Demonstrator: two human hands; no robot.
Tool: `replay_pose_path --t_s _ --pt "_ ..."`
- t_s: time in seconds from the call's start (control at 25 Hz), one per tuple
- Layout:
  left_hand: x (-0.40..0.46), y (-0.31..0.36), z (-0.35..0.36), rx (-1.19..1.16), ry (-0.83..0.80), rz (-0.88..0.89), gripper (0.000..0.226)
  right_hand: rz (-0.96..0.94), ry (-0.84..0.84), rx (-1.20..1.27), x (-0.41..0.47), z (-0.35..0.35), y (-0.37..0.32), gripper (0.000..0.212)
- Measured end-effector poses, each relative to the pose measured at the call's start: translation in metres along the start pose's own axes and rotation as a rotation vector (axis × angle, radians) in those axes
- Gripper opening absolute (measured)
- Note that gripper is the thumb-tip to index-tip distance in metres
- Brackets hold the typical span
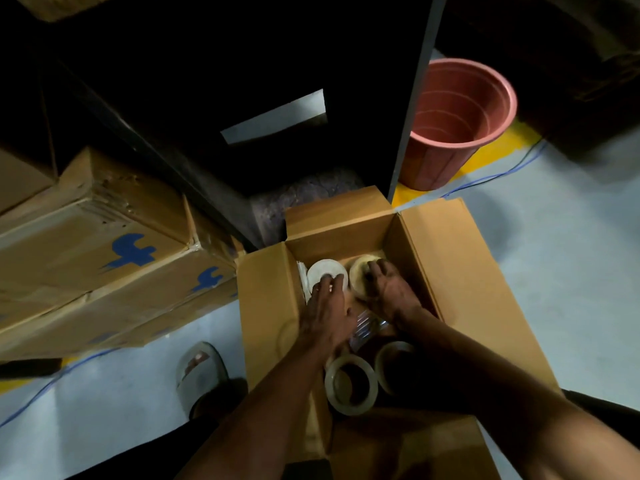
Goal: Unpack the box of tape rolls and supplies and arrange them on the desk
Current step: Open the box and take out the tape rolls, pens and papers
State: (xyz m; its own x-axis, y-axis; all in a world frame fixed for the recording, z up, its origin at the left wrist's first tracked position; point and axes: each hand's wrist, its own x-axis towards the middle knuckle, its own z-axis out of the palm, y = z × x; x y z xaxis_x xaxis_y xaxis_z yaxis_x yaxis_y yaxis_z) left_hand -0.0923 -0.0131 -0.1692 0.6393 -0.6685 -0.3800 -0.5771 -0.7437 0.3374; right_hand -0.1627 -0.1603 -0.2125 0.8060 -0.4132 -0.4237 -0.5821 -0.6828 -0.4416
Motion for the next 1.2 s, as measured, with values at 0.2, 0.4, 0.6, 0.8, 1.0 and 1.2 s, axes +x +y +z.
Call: replay_pose_path --t_s 0.2,0.4,0.6,0.8,1.0,1.2 --pt "0.042 -0.017 0.013 0.026 0.027 -0.078 0.088 0.056 0.033 0.026 0.020 0.021 0.007 0.108" --pt "0.069 -0.027 0.022 0.197 -0.001 -0.075 0.105 0.078 -0.004 0.010 0.039 0.036 0.017 0.110" --pt "0.070 -0.031 0.033 0.374 0.026 -0.072 0.114 0.072 0.060 0.080 0.039 0.040 0.022 0.109" --pt "0.073 -0.029 0.035 0.446 0.055 -0.125 0.111 0.140 0.114 0.324 0.038 0.045 0.022 0.115" --pt "0.075 -0.024 0.034 0.442 0.074 -0.162 0.105 0.148 0.205 0.218 0.037 0.037 0.020 0.055" --pt "0.062 -0.021 0.026 0.401 0.131 -0.079 0.093 0.163 0.122 0.229 0.024 0.019 0.010 0.088"
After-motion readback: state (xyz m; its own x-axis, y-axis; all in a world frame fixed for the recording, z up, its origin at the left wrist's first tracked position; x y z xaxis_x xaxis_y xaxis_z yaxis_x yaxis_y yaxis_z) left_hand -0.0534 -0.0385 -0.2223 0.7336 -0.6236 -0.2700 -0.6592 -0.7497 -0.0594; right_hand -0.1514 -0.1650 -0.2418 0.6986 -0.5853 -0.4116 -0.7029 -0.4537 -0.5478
